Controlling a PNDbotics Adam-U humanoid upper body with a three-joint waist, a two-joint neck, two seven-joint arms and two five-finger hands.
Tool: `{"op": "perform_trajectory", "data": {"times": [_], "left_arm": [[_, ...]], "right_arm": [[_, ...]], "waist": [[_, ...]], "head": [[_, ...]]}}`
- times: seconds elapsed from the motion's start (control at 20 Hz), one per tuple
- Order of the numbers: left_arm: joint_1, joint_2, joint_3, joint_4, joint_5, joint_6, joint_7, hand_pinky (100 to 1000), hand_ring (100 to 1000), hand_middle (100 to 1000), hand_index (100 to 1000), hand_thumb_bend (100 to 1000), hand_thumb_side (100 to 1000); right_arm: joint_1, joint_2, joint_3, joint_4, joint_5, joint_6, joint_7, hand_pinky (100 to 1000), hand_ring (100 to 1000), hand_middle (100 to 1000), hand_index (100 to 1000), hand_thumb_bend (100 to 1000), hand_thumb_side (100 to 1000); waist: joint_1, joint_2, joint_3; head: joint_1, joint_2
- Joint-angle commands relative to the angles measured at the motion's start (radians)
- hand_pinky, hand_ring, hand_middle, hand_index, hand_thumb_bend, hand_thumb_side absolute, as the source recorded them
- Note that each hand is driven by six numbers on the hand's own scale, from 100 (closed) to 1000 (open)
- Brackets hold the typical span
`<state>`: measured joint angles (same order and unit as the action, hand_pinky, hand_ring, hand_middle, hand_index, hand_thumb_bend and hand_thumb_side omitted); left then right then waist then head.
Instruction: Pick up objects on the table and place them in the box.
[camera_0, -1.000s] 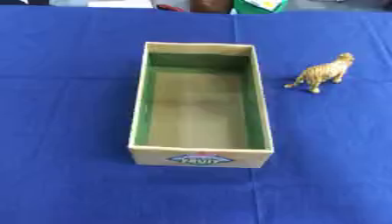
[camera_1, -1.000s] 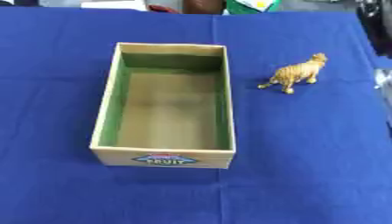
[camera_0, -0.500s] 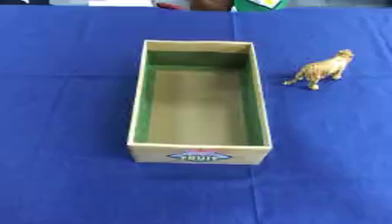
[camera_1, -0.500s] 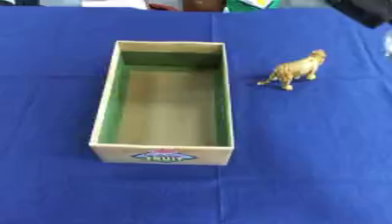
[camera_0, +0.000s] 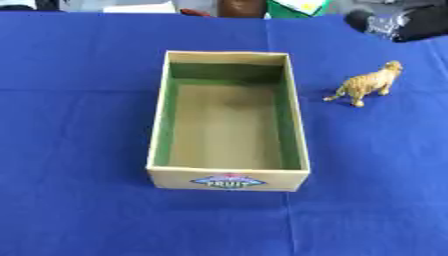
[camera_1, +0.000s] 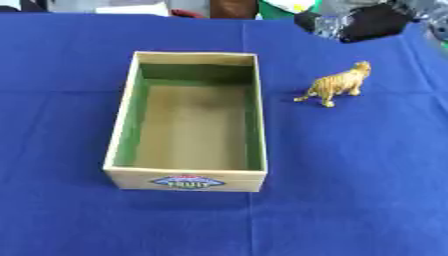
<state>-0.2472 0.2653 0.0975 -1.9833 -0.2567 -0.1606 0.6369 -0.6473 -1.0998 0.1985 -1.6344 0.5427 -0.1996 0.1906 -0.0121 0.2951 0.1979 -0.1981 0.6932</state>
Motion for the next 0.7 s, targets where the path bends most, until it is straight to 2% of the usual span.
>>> {"op": "perform_trajectory", "data": {"times": [0.05, 0.2, 0.3, 0.4, 0.5, 0.6, 0.7], "left_arm": [[-0.004, 0.028, -0.001, -0.017, 0.001, 0.0, -0.006, 496, 535, 544, 713, 100, 489], [-0.002, 0.029, -0.001, -0.017, 0.002, 0.0, -0.007, 496, 537, 543, 713, 100, 489], [-0.002, 0.03, -0.001, -0.017, 0.002, 0.0, -0.007, 496, 537, 543, 713, 100, 489], [0.001, 0.03, 0.001, -0.017, 0.001, 0.001, -0.006, 496, 537, 543, 713, 100, 489], [0.002, 0.032, 0.002, -0.017, 0.0, 0.002, -0.005, 496, 537, 542, 713, 100, 489], [0.001, 0.034, 0.002, -0.017, -0.001, 0.002, -0.005, 496, 537, 542, 713, 100, 489], [0.001, 0.036, 0.002, -0.017, -0.002, 0.004, -0.006, 496, 537, 542, 713, 100, 490]], "right_arm": [[-0.046, -0.041, 0.025, 0.073, 0.052, -0.047, 0.047, 915, 985, 915, 965, 415, 804], [-0.079, -0.025, 0.042, 0.147, 0.098, -0.093, 0.093, 938, 1000, 935, 1000, 406, 718], [-0.094, -0.014, 0.046, 0.183, 0.143, -0.127, 0.145, 945, 1000, 943, 1000, 399, 719], [-0.126, 0.02, 0.002, 0.174, 0.212, -0.175, 0.355, 956, 1000, 967, 1000, 393, 693], [-0.131, 0.021, -0.031, 0.145, 0.208, -0.192, 0.498, 956, 1000, 969, 1000, 386, 683], [-0.117, 0.007, -0.047, 0.114, 0.186, -0.187, 0.573, 958, 1000, 972, 1000, 415, 660], [-0.095, -0.012, -0.057, 0.085, 0.166, -0.175, 0.611, 959, 1000, 972, 1000, 415, 663]], "waist": [[-0.001, -0.023, 0.001], [-0.001, -0.024, 0.002], [-0.001, -0.025, 0.002], [0.0, -0.026, -0.003], [-0.001, -0.026, -0.007], [-0.003, -0.025, -0.009], [-0.005, -0.025, -0.011]], "head": [[-0.006, -0.004], [-0.007, -0.005], [-0.007, -0.005], [-0.001, -0.005], [0.004, -0.006], [0.008, -0.006], [0.011, -0.007]]}}
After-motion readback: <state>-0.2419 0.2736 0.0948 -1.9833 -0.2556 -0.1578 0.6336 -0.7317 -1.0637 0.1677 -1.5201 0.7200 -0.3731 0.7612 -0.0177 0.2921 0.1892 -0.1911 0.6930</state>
